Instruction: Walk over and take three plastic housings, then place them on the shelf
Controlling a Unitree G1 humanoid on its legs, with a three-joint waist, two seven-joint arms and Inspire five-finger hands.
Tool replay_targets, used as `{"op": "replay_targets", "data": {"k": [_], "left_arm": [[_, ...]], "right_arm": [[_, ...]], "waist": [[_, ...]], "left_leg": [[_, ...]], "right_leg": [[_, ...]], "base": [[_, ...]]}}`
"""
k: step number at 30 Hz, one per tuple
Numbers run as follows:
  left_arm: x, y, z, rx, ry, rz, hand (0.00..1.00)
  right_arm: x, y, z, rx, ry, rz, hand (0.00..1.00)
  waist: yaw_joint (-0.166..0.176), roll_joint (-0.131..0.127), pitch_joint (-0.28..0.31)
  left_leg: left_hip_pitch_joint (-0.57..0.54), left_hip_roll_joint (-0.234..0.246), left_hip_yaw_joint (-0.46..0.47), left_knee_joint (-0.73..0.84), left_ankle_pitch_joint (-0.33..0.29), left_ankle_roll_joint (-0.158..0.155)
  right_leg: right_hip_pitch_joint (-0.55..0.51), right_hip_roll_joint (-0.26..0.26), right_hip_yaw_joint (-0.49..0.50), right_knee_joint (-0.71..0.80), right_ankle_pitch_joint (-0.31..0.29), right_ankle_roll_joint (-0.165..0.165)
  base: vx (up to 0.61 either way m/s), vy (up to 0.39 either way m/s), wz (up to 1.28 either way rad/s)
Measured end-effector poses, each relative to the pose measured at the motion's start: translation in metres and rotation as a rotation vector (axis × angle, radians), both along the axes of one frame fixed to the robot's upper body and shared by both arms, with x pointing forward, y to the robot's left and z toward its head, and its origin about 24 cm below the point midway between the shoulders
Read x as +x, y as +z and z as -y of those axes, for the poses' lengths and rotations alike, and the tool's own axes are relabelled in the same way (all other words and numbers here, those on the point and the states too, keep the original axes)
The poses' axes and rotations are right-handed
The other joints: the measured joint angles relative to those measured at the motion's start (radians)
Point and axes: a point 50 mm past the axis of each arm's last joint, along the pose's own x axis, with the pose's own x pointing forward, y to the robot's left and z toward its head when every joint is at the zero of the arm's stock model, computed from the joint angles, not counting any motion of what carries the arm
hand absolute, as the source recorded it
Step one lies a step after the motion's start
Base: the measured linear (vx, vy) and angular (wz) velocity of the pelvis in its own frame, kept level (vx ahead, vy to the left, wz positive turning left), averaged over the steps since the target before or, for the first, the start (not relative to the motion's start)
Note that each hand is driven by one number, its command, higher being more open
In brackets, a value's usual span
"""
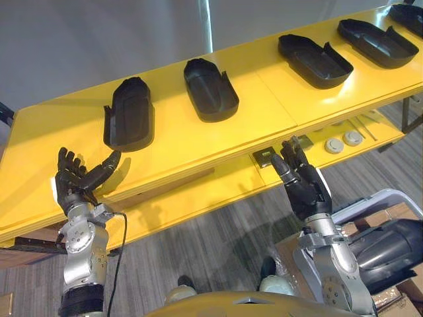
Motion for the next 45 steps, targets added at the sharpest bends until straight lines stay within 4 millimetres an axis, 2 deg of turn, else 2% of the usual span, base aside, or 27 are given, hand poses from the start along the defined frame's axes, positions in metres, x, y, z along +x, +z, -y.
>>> {"op": "replay_targets", "data": {"k": [6, 21, 33, 45], "left_arm": [[0.001, 0.002, 0.001, 0.017, -0.041, 0.037, 1.0], [0.01, 0.003, 0.018, 0.007, -0.203, 0.078, 1.0], [0.013, 0.01, 0.024, 0.016, -0.247, 0.104, 1.0], [0.013, 0.01, 0.026, 0.012, -0.278, 0.098, 1.0]], "right_arm": [[0.0, -0.001, 0.001, -0.002, 0.002, -0.007, 1.0], [0.001, 0.001, 0.002, -0.007, 0.02, 0.009, 1.0], [0.001, 0.001, 0.002, -0.006, 0.02, 0.008, 1.0], [0.001, 0.001, 0.001, -0.007, 0.02, 0.008, 1.0]], "waist": [[0.001, -0.003, 0.023], [-0.001, -0.007, 0.026], [0.0, -0.021, 0.035], [0.0, -0.021, 0.035]], "left_leg": [[0.008, -0.001, 0.016, 0.011, -0.013, -0.002], [0.025, -0.001, 0.03, 0.015, -0.024, -0.005], [0.026, -0.001, 0.032, 0.018, -0.026, -0.005], [0.026, 0.0, 0.034, 0.027, -0.032, -0.005]], "right_leg": [[0.001, -0.002, 0.017, 0.001, 0.001, 0.002], [0.009, -0.003, 0.029, 0.004, 0.002, 0.002], [0.008, -0.003, 0.032, 0.004, 0.002, 0.002], [0.01, -0.004, 0.034, 0.004, 0.002, 0.003]], "base": [[0.0, 0.011, -0.08], [-0.01, 0.002, -0.02], [0.0, 0.0, 0.0], [0.0, 0.0, 0.0]]}}
